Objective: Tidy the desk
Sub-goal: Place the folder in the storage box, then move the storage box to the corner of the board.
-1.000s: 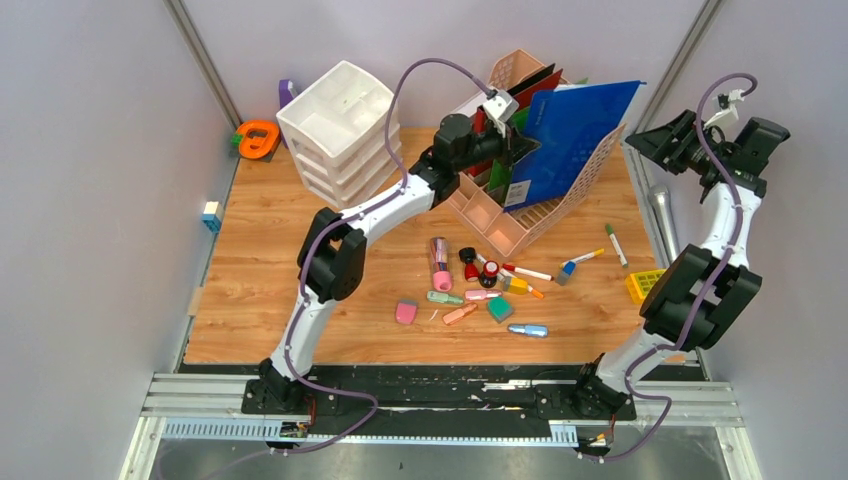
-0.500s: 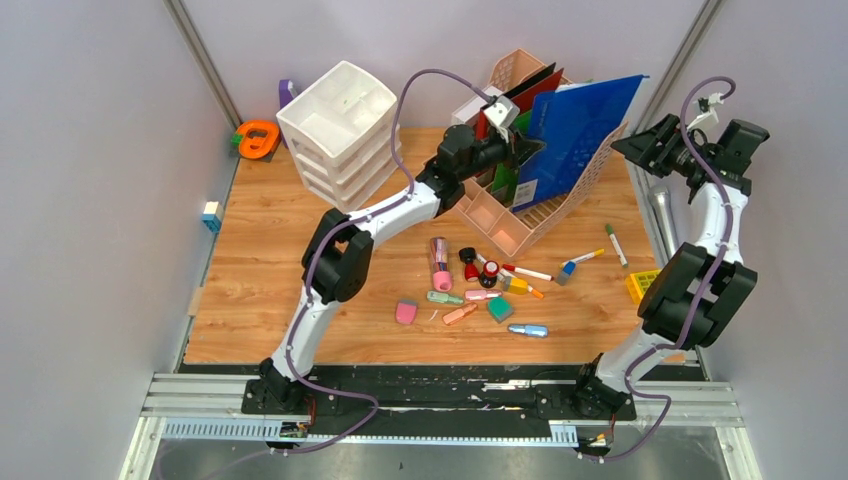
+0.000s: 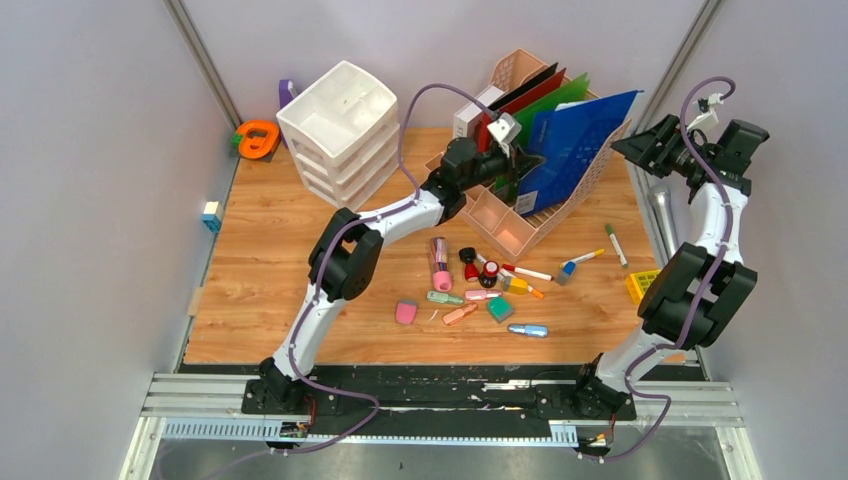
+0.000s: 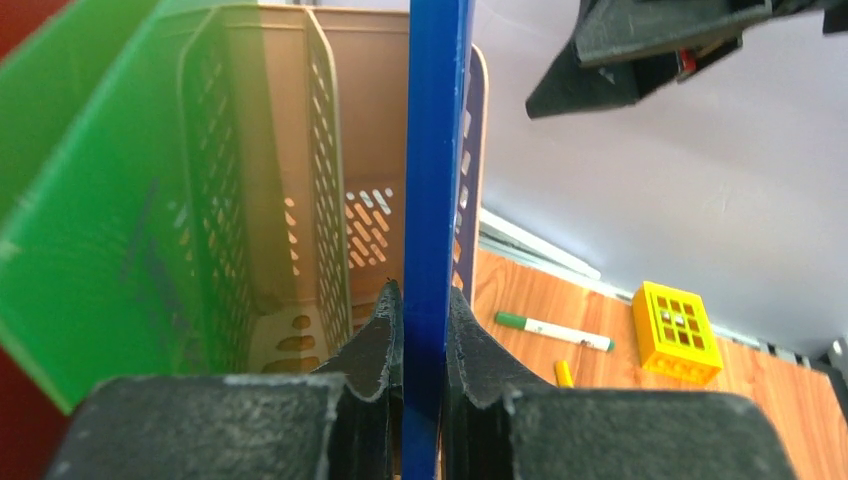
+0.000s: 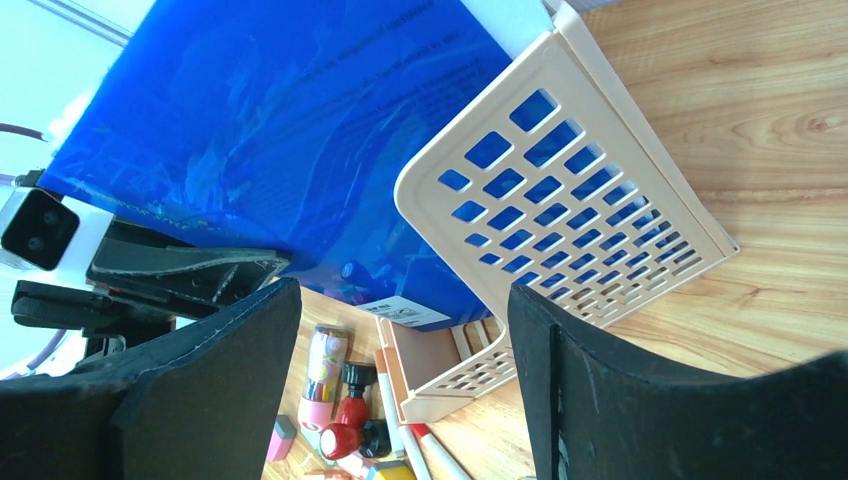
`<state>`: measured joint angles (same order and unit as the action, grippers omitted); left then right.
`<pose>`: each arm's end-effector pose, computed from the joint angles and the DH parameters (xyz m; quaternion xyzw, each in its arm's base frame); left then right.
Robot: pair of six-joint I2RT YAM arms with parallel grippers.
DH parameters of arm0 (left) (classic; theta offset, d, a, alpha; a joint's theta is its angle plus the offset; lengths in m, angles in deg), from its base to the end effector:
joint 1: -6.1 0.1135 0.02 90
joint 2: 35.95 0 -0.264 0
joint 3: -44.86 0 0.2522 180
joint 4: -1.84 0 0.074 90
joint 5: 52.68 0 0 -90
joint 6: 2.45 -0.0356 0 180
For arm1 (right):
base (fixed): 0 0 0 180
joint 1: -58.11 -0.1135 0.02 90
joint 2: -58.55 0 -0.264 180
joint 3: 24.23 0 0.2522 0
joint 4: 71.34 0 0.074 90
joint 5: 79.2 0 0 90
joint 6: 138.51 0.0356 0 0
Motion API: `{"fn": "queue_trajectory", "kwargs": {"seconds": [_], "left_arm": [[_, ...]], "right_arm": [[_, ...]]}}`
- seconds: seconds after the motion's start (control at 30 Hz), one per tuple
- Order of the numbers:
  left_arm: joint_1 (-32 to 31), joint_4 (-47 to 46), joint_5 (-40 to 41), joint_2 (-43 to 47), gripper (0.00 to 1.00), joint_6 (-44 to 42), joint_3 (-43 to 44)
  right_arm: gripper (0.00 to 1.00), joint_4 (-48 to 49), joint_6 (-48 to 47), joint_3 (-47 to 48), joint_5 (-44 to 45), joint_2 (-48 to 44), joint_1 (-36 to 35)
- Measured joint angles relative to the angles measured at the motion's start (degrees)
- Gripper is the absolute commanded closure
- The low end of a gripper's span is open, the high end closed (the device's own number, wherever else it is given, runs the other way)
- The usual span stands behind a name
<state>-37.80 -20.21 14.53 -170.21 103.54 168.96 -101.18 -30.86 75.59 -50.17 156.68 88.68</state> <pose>0.3918 -0.3962 0.2801 0.2978 0.5624 -0.4878 0.5975 0.3515 -0.1715 0.3392 0.0640 0.7813 0.3826 0.4890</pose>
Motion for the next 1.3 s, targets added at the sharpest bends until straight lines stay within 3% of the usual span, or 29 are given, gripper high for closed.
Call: {"fn": "queue_trajectory", "kwargs": {"seconds": [0.1,0.13,0.27,0.37,0.47,0.73,0.9,1.1,1.3], "left_arm": [[-0.04,0.28,-2.01,0.0,0.66,-1.84,-0.81],[-0.04,1.42,-2.8,0.02,0.63,-2.82,-0.79],[-0.42,10.29,-5.2,0.02,0.4,-7.26,-0.72],[-0.94,17.03,-5.29,0.7,0.16,-11.43,-1.29],[-1.14,24.81,-4.48,2.99,0.03,-15.52,-2.6],[-1.05,40.15,0.33,17.33,0.0,-23.87,-9.62],[-1.11,48.13,4.02,30.58,0.0,-28.37,-16.26],[-1.05,58.4,12.33,41.62,0.0,-34.49,-21.9],[1.03,65.85,16.87,48.46,0.0,-36.52,-30.03]], "right_arm": [[0.23,-0.35,-0.39,0.0,-0.02,-0.04,0.0],[0.23,-0.57,-0.57,0.0,0.0,-0.07,0.0],[0.22,-1.25,-1.77,-0.98,0.02,-1.01,0.0],[0.22,-2.05,-3.04,-2.03,0.44,-2.51,0.0],[0.22,-3.13,-5.03,-3.65,1.16,-5.38,0.0],[0.21,-4.61,-11.04,-9.53,4.48,-14.78,-0.63],[0.22,-4.68,-15.65,-13.7,11.45,-16.63,-5.27],[0.27,-4.33,-20.09,-15.61,24.59,-13.29,-14.99],[0.4,-4.26,-20.76,-10.97,33.94,-2.62,-16.59]]}}
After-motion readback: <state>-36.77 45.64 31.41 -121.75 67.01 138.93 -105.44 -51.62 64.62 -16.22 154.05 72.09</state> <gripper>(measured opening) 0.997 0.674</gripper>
